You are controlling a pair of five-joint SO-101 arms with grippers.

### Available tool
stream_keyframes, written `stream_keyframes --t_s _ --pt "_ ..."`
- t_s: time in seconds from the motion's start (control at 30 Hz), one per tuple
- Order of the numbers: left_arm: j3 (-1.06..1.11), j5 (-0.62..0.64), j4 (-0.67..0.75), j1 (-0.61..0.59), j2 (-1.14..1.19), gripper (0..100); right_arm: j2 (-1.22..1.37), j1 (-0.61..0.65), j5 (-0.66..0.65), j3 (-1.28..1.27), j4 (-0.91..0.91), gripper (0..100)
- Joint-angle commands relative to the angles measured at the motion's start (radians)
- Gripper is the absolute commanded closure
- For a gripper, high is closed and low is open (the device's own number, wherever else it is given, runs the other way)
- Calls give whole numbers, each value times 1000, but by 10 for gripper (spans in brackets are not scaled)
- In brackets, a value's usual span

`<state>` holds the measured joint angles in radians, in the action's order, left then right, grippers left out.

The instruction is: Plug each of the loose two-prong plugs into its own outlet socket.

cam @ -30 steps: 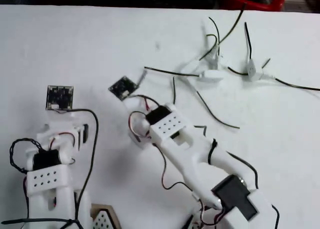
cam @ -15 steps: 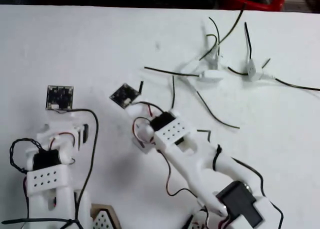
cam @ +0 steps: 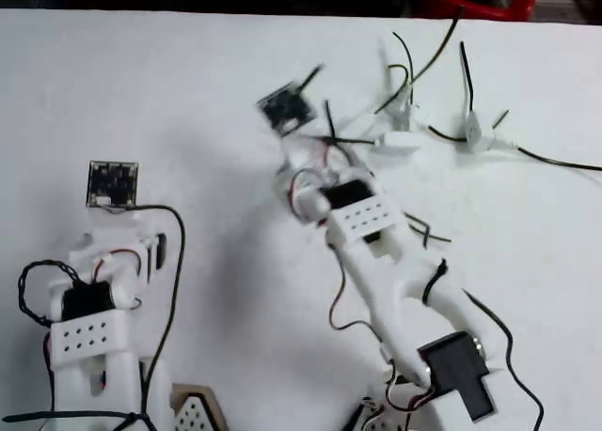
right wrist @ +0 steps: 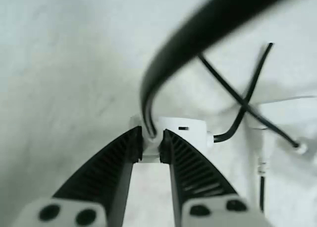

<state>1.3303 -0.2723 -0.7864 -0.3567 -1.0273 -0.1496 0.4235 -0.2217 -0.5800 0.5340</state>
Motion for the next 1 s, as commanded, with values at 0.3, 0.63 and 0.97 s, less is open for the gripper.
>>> stream_keyframes --t_s 0.3,0.63,0.97 --pt "12 6 23 -7 -21 771 25 -157 -3 52 -157 899" --pt "12 6 23 -7 -21 771 -130 -125 -3 51 67 899" --pt "12 6 23 -4 -21 774 -375 -117 -2 48 475 958"
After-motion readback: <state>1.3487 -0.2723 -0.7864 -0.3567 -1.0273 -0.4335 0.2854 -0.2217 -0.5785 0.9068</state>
